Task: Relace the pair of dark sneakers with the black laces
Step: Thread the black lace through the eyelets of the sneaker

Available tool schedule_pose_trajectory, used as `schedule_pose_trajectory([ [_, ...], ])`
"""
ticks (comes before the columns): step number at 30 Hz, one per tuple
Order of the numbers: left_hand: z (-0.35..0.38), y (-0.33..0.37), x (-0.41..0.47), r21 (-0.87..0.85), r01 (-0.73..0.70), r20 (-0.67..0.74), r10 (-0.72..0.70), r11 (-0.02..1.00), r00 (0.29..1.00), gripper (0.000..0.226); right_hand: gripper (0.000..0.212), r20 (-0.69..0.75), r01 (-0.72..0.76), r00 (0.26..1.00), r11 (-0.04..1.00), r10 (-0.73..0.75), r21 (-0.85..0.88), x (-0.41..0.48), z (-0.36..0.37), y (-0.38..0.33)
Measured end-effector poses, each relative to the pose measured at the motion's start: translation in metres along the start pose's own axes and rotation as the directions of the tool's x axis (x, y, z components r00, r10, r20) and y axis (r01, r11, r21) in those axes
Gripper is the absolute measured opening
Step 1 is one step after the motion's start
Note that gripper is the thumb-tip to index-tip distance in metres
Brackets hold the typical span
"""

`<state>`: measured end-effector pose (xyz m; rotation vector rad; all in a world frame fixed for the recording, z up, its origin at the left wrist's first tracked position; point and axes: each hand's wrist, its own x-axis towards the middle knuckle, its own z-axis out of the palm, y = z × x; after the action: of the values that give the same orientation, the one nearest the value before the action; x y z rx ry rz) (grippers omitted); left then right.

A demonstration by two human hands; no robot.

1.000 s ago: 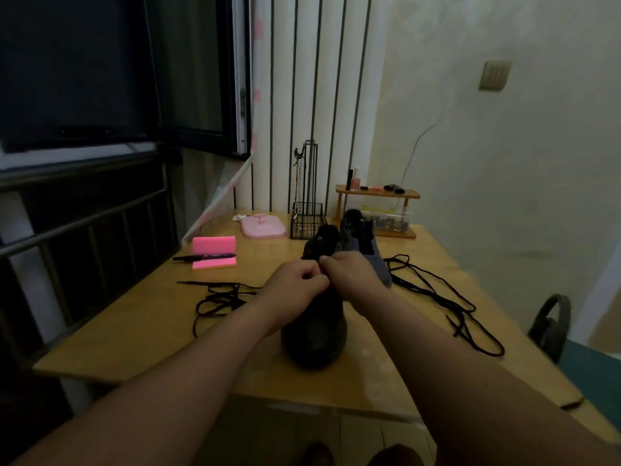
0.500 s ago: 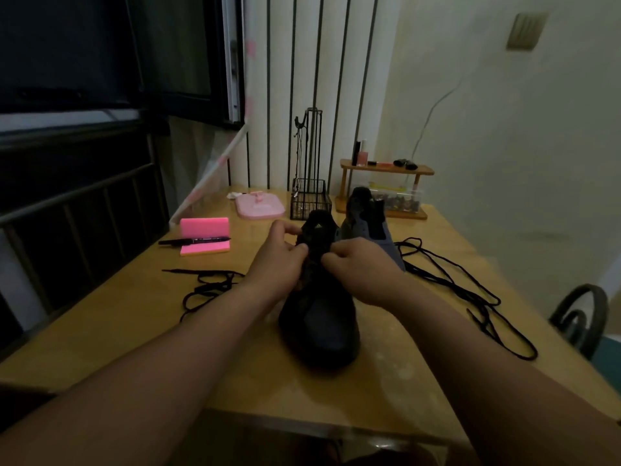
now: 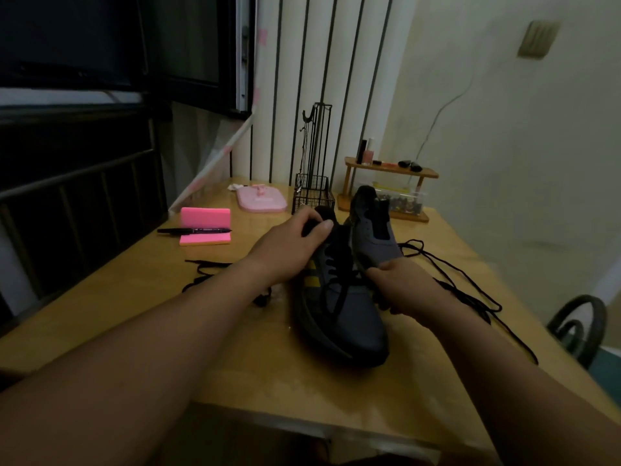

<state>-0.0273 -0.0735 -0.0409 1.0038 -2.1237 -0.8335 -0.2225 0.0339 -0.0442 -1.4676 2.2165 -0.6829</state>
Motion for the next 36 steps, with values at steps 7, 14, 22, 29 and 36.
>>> schedule_pose_trajectory([
  [7,-0.008,-0.007,0.003,-0.023,0.088,0.066,-0.086,0.996,0.994,0.031,0.012,-0.444,0.460,0.663,0.796,-0.603,-0.394,-0.002,-0.002,-0.040],
  [14,-0.016,-0.006,0.002,-0.116,0.161,0.029,-0.158,0.980,0.987,0.024,0.021,-0.083,0.475,0.862,0.855,-0.499,-0.210,0.017,0.006,-0.071],
  [22,-0.019,-0.010,-0.005,-0.114,0.167,-0.058,-0.175,0.979,0.983,0.031,0.010,-0.310,0.318,0.929,0.868,-0.204,0.381,0.010,-0.006,-0.057],
  [29,-0.021,-0.002,-0.005,-0.055,0.132,-0.034,-0.134,0.990,0.990,0.031,0.028,-0.448,0.363,0.704,0.822,-0.550,-0.439,-0.005,-0.004,-0.061],
  [36,-0.027,0.001,-0.012,0.049,0.072,-0.050,-0.069,0.996,0.996,0.027,0.018,0.057,0.444,0.893,0.856,-0.446,-0.263,0.021,0.019,-0.086],
])
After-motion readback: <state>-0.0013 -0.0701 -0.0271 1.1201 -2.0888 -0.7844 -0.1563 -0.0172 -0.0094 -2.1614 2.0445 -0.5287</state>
